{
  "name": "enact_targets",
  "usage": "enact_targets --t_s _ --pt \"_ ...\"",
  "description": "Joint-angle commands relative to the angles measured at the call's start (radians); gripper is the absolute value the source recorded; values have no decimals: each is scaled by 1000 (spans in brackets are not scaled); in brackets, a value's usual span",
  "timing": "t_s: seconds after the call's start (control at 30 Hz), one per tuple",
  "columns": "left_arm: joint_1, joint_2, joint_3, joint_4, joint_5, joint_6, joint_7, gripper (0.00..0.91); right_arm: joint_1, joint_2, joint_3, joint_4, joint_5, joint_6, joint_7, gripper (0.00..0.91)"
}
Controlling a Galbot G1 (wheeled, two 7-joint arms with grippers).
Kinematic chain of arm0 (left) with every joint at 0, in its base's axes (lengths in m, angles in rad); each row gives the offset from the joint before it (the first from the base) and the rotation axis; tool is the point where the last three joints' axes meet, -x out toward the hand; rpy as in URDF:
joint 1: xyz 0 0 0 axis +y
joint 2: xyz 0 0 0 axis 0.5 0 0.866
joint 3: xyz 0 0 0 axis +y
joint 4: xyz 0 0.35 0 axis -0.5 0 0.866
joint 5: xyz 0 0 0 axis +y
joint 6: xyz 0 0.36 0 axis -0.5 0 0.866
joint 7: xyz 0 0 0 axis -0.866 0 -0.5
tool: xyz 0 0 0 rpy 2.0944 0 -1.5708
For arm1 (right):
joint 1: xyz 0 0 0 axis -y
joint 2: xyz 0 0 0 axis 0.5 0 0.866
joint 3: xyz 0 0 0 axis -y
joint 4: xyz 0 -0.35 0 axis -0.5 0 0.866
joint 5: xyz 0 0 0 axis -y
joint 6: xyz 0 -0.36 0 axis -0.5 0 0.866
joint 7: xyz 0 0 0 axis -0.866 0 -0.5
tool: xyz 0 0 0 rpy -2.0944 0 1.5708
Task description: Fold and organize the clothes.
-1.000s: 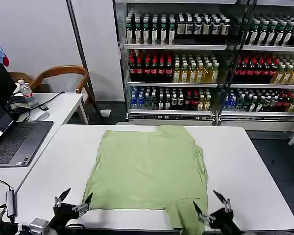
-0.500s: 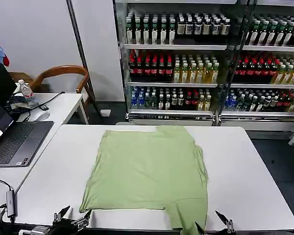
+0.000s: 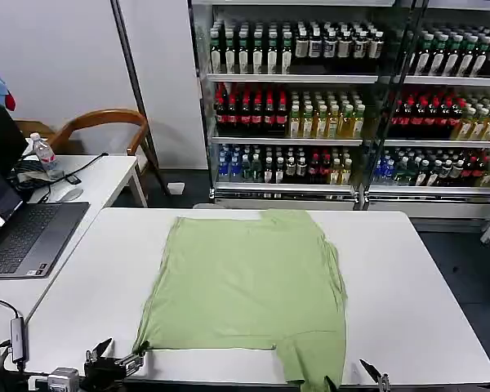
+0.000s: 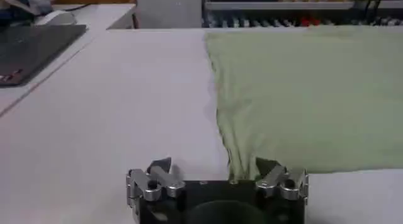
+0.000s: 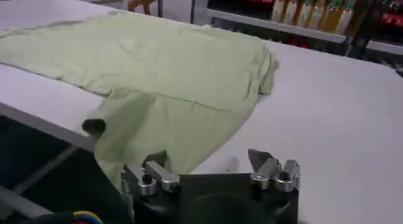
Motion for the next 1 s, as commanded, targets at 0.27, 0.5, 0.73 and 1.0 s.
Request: enact_targets --t_s 0.27,0.5,0.73,1.0 --pt "-10 -3 42 10 17 -5 10 50 16 -4 -14 -10 68 -28 -12 0" --pt "-16 -9 50 3 23 -9 21 50 40 -3 -24 -3 69 -26 -21 0" --pt "-56 -9 49 -9 19 -50 54 50 105 -15 -2 38 145 -28 -5 0" --pt "-183 -7 3 -15 -112 -36 77 50 300 -9 22 56 284 -96 15 0"
